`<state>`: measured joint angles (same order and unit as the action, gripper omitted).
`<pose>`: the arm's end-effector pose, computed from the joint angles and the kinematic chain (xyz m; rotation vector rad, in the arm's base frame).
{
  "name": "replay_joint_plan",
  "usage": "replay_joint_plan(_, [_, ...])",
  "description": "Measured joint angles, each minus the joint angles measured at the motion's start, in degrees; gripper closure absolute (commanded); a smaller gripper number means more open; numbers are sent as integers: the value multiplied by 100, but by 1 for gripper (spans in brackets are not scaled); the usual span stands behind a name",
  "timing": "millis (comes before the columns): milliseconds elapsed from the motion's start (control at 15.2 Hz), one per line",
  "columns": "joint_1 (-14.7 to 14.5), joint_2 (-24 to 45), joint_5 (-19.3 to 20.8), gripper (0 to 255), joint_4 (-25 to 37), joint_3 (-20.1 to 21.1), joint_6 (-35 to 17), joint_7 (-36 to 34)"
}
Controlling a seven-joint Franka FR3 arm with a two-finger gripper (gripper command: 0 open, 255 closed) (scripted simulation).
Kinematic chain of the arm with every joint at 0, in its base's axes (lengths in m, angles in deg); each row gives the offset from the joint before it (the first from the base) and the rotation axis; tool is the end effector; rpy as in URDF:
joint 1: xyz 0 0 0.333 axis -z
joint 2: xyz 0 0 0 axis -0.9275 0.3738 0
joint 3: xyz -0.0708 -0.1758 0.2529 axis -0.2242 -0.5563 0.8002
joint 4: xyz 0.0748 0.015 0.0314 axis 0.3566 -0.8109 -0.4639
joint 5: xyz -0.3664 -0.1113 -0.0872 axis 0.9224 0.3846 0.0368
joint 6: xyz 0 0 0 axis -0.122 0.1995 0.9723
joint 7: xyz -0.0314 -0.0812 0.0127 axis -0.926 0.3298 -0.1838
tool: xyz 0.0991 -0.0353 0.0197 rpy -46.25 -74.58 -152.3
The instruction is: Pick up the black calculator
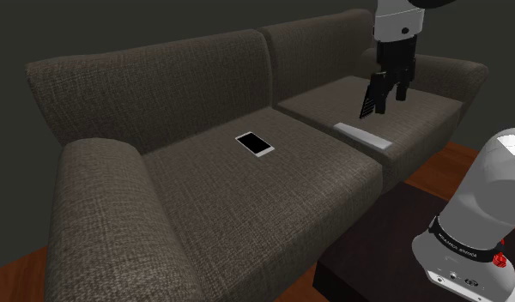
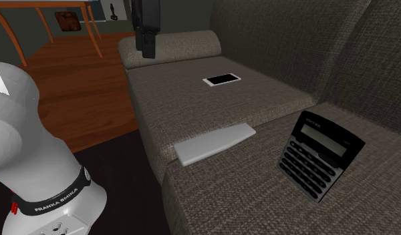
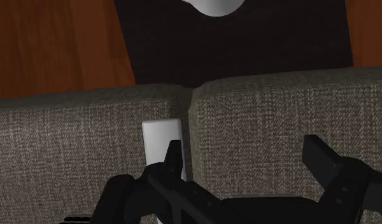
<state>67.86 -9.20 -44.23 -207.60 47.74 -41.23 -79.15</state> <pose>0.2854 -0.0265 0.5417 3.0583 -0.2830 -0.2801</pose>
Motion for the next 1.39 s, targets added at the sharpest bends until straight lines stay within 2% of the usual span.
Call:
replay_joint_plan(132, [45,81,-18,0,22,8,-72,-105])
replay_joint_plan(726, [868,1617,-80,0,776,-151,-1186,-1788])
replay_joint_plan(990, [1227,2341,-82,0,1174,-320,-1689,-2518])
replay_joint_plan(1386, [1731,3058,-96,0,1691,-618,-2170,-3577])
